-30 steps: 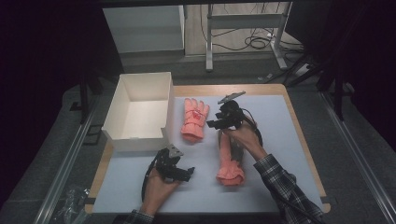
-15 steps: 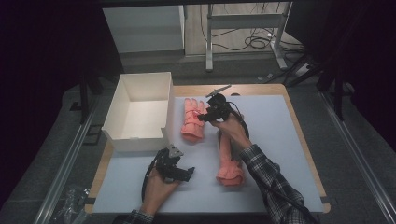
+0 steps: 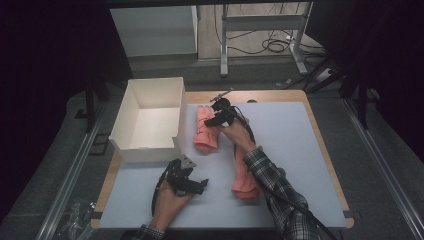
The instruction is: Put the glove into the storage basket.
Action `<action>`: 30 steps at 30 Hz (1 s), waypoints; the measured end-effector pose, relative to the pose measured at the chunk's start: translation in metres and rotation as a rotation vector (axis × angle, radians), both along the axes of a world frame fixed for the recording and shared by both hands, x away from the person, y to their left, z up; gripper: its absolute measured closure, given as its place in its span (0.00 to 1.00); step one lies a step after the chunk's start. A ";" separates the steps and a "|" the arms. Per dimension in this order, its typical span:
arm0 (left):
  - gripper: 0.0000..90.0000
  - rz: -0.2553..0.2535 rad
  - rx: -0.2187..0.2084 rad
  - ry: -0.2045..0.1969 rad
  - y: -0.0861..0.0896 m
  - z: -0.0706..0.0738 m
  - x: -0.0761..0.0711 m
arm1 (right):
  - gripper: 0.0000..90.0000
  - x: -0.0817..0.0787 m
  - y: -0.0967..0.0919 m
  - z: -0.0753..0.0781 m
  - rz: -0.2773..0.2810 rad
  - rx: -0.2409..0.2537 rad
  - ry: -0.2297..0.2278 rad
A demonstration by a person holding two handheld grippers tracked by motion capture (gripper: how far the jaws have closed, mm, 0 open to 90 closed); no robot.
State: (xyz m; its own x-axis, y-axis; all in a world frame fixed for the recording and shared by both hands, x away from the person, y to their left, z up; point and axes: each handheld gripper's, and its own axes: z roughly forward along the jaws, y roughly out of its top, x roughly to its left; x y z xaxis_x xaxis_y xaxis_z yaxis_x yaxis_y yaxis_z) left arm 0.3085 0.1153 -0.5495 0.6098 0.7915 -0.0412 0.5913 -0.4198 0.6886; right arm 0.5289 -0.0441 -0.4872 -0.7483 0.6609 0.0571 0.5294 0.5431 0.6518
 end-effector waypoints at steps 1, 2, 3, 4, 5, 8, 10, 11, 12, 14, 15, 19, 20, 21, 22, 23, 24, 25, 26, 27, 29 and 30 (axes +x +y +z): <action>0.01 0.000 0.000 0.000 0.000 0.000 0.000 | 0.41 0.002 0.001 -0.003 -0.005 -0.006 0.009; 0.01 -0.001 0.000 0.000 0.000 0.000 0.000 | 0.40 0.004 0.003 -0.006 -0.013 -0.015 0.019; 0.01 0.000 0.000 0.000 0.000 0.000 0.000 | 0.39 0.006 0.004 -0.009 -0.016 -0.023 0.035; 0.01 0.000 0.000 0.000 0.000 0.000 0.000 | 0.39 0.008 0.005 -0.011 -0.022 -0.030 0.048; 0.01 0.000 0.000 0.000 0.000 0.000 0.000 | 0.39 0.009 0.005 -0.014 -0.027 -0.028 0.065; 0.01 -0.001 0.000 0.000 0.000 0.000 0.000 | 0.46 0.012 0.007 -0.016 -0.025 -0.041 0.083; 0.01 0.000 0.000 0.000 0.000 0.000 0.000 | 0.58 0.012 0.009 -0.018 -0.004 -0.038 0.110; 0.01 0.000 0.000 0.000 0.000 0.000 0.000 | 0.64 0.013 0.009 -0.019 0.000 -0.034 0.115; 0.01 0.000 0.000 0.000 0.000 0.000 0.000 | 0.64 0.013 0.009 -0.019 0.000 -0.034 0.115; 0.01 0.000 0.000 0.000 0.000 0.000 0.000 | 0.77 0.012 0.010 -0.019 0.007 -0.014 0.133; 0.01 0.000 0.000 0.000 0.000 0.000 0.000 | 0.88 0.010 0.011 -0.018 0.013 -0.024 0.118; 0.01 0.000 0.000 0.000 0.000 0.000 0.000 | 0.95 0.006 0.011 -0.014 0.019 -0.046 0.100; 0.01 0.000 0.000 0.000 0.000 0.000 0.000 | 0.95 0.006 0.011 -0.014 0.019 -0.046 0.100; 0.01 0.000 0.000 0.000 0.000 0.000 0.000 | 0.95 0.006 0.008 -0.011 0.015 -0.029 0.102; 0.01 0.000 0.000 0.000 0.000 0.000 0.000 | 0.95 0.006 0.007 -0.010 0.015 -0.022 0.103; 0.01 0.000 0.000 0.001 0.000 0.000 0.000 | 0.96 0.005 0.005 -0.009 0.013 -0.015 0.102; 0.01 0.000 0.000 0.001 0.000 0.000 0.000 | 0.96 0.005 0.005 -0.009 0.013 -0.015 0.102; 0.01 0.000 0.001 0.000 0.000 0.000 0.000 | 0.96 0.004 0.002 -0.004 0.014 -0.003 0.106; 0.01 0.000 0.001 0.000 0.000 0.000 0.000 | 0.96 0.003 0.001 -0.003 0.014 0.001 0.107; 0.01 0.000 0.000 0.001 0.000 0.000 0.000 | 0.96 0.002 0.000 -0.001 0.014 0.002 0.107; 0.01 0.000 0.000 0.001 0.000 0.000 0.000 | 0.96 -0.001 -0.002 0.004 0.026 0.006 0.101; 0.01 0.000 0.000 0.001 0.000 0.000 0.000 | 0.96 -0.002 -0.003 0.006 0.028 0.010 0.100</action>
